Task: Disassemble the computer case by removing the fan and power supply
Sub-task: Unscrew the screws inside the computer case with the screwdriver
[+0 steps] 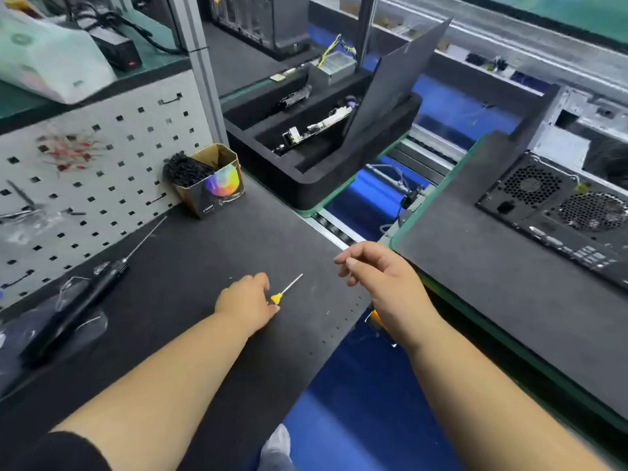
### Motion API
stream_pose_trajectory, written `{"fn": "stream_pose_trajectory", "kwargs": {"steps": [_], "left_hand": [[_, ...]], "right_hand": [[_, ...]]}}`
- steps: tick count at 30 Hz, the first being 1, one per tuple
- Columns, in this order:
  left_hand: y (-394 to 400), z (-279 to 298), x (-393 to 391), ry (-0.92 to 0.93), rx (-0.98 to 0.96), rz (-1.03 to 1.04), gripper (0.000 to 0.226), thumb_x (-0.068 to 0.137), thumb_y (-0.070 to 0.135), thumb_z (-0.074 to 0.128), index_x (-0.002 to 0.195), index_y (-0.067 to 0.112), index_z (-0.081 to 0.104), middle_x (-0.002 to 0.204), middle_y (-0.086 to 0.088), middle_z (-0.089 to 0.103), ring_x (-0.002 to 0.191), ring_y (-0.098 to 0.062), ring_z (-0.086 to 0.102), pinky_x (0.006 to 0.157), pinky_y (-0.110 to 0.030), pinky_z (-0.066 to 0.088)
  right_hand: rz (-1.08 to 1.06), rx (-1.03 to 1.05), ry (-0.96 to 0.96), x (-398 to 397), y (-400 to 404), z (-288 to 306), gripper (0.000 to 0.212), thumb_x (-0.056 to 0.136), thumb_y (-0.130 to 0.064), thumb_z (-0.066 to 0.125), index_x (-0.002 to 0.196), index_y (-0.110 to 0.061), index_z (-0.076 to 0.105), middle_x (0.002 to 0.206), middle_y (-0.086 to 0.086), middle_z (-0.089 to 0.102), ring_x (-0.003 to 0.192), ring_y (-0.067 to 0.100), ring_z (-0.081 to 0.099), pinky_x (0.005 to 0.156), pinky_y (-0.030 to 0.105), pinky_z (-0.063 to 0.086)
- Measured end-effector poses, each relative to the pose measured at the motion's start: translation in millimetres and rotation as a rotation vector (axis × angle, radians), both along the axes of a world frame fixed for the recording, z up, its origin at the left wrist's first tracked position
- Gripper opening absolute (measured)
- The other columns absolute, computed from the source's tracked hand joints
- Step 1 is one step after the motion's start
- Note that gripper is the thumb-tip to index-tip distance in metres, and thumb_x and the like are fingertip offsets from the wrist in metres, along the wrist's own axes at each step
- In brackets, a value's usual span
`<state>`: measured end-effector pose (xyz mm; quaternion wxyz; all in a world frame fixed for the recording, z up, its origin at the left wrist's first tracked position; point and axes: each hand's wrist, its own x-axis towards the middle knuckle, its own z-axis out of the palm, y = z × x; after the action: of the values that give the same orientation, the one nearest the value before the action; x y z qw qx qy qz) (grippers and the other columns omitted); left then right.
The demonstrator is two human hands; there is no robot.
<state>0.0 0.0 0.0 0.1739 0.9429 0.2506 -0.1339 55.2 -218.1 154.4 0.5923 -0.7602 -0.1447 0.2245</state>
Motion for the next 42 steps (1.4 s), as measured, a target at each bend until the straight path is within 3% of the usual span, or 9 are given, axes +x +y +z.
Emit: {"fn": "stream_pose_trajectory", "kwargs": {"steps": [9, 15, 22, 25, 27, 32, 35, 38, 42], "left_hand": [[8.7, -11.1, 9.6, 0.018, -0.082, -0.020, 0.023, 0.085, 0.041, 0.067, 0.088, 0.027, 0.050, 0.096, 0.006, 0.056, 0.079, -0.015, 0.054, 0.061, -0.029, 0.041], [9.5, 24.0, 25.0, -0.230, -0.570, 0.160, 0.021, 0.078, 0.036, 0.074, 0.082, 0.023, 0.058, 0.068, 0.005, 0.058, 0.063, -0.017, 0.058, 0.061, -0.036, 0.050], [-18.8, 86.7, 63.2, -0.449, -0.894, 0.109, 0.018, 0.072, 0.048, 0.071, 0.081, 0.035, 0.063, 0.071, 0.011, 0.062, 0.068, -0.004, 0.061, 0.066, -0.024, 0.046], [-48.5, 104.1, 79.3, -0.446, -1.037, 0.069, 0.021, 0.074, 0.042, 0.072, 0.087, 0.027, 0.066, 0.077, 0.006, 0.067, 0.075, -0.009, 0.063, 0.071, -0.027, 0.046], [-69.3, 115.6, 87.5, -0.425, -1.096, 0.026, 0.029, 0.077, 0.039, 0.071, 0.094, 0.016, 0.065, 0.077, 0.004, 0.067, 0.072, -0.011, 0.062, 0.070, -0.028, 0.046], [-120.0, 135.9, 105.0, -0.403, -1.097, -0.054, 0.030, 0.084, 0.030, 0.074, 0.097, 0.006, 0.061, 0.070, 0.007, 0.065, 0.065, -0.009, 0.062, 0.064, -0.024, 0.051], [-155.4, 140.7, 109.6, -0.400, -1.078, -0.076, 0.030, 0.081, 0.029, 0.077, 0.092, 0.006, 0.061, 0.065, 0.004, 0.059, 0.062, -0.010, 0.059, 0.060, -0.022, 0.047], [-192.9, 143.8, 111.9, -0.383, -1.054, -0.092, 0.028, 0.082, 0.028, 0.077, 0.091, 0.007, 0.061, 0.069, -0.002, 0.059, 0.063, -0.012, 0.057, 0.062, -0.024, 0.046], [-245.8, 157.5, 120.8, -0.349, -1.061, -0.109, 0.018, 0.087, 0.023, 0.073, 0.093, 0.007, 0.064, 0.073, -0.005, 0.067, 0.064, -0.010, 0.064, 0.059, -0.018, 0.048]], "right_hand": [[-0.034, -0.051, 0.014, 10.9, 15.6, -5.9, 0.019, 0.097, -0.005, 0.053, 0.094, -0.010, 0.071, 0.080, -0.007, 0.066, 0.074, 0.002, 0.057, 0.074, 0.017, 0.049], [-0.055, -0.055, 0.005, 14.9, 18.0, -2.8, 0.020, 0.097, -0.009, 0.053, 0.094, -0.016, 0.072, 0.080, -0.010, 0.067, 0.077, 0.002, 0.059, 0.079, 0.021, 0.052], [-0.171, -0.068, -0.002, 24.5, 8.1, -6.8, 0.016, 0.094, -0.021, 0.059, 0.095, -0.033, 0.070, 0.093, -0.013, 0.070, 0.082, 0.001, 0.062, 0.070, 0.011, 0.049], [-0.243, -0.048, 0.041, 30.0, -2.7, -8.2, 0.017, 0.088, -0.027, 0.063, 0.101, -0.039, 0.067, 0.095, -0.015, 0.068, 0.090, 0.008, 0.063, 0.084, 0.030, 0.053], [-0.249, -0.047, 0.056, 32.7, -13.0, -4.1, 0.031, 0.077, -0.033, 0.065, 0.106, -0.041, 0.063, 0.096, -0.014, 0.066, 0.096, 0.013, 0.064, 0.091, 0.040, 0.052], [-0.221, -0.045, 0.087, 45.5, -51.8, 6.2, 0.055, 0.065, -0.023, 0.063, 0.117, -0.039, 0.055, 0.102, -0.006, 0.063, 0.079, 0.014, 0.069, 0.082, 0.042, 0.057], [-0.206, -0.046, 0.071, 51.8, -81.5, 7.6, 0.048, 0.073, -0.023, 0.066, 0.117, -0.037, 0.054, 0.088, -0.010, 0.070, 0.075, 0.006, 0.066, 0.072, 0.028, 0.055], [-0.205, -0.100, 0.035, 56.5, -117.6, 6.9, 0.039, 0.082, -0.015, 0.064, 0.116, -0.033, 0.056, 0.100, -0.004, 0.069, 0.087, 0.014, 0.067, 0.079, 0.032, 0.055], [-0.243, -0.128, 0.004, 64.7, -173.0, 15.1, 0.032, 0.083, -0.010, 0.064, 0.106, -0.033, 0.061, 0.097, -0.008, 0.067, 0.077, 0.008, 0.064, 0.075, 0.029, 0.054]]}}
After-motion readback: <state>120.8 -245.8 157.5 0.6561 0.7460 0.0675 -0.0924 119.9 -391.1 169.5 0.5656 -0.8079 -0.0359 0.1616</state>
